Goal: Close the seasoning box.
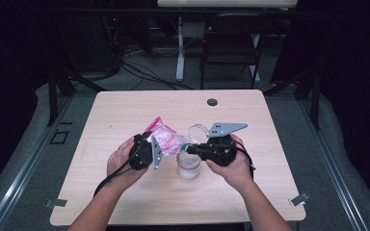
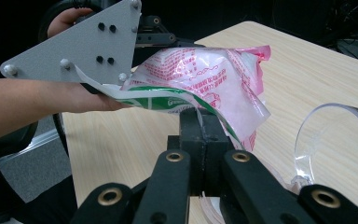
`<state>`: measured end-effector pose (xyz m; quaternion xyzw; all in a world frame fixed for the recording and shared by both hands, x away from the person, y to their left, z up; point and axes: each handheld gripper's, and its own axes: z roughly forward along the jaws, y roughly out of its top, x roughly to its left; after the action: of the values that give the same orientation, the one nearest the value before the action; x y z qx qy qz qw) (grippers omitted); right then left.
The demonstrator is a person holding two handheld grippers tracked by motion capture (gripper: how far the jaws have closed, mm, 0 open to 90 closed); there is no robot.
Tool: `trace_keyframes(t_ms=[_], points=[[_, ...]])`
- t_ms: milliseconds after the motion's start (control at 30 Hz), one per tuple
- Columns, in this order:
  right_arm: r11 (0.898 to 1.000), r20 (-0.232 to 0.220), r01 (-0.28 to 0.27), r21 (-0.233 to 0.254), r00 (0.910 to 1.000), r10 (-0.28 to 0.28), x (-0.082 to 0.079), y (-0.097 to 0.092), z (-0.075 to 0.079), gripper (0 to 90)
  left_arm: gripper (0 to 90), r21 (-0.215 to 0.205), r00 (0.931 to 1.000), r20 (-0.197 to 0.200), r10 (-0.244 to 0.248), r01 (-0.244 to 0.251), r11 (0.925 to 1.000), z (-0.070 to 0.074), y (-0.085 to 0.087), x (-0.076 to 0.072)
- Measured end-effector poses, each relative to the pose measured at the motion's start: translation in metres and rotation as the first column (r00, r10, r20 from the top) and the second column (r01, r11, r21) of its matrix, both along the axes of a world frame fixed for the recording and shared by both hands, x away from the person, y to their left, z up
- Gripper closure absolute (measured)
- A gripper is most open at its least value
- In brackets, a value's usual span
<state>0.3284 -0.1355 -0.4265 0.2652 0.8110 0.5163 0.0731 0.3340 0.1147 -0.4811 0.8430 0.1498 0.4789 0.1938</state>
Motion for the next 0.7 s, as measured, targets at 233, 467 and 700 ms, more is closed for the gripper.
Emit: trace_keyframes(t_ms=[233,467,700], points=[[1.000,-0.005,0.002,0.002,1.0000,-0.002,0.001,-0.001,-0.001,90.0,60.6,0.050,0.9998,0.019,-0.007,0.006,0.9987,0.004,-0.001,-0.001],[1.000,-0.006,0.000,0.000,1.0000,0.000,0.001,-0.001,0.000,90.0,60.6,0.097,0.9991,0.042,-0.010,0.006,0.9953,0.008,-0.002,-0.002],[1.000,-0.006,-0.004,0.000,1.0000,0.004,0.001,-0.002,0.000,90.0,60.7,0.127,0.9987,0.049,-0.017,0.011,0.9918,0.011,-0.003,-0.003]])
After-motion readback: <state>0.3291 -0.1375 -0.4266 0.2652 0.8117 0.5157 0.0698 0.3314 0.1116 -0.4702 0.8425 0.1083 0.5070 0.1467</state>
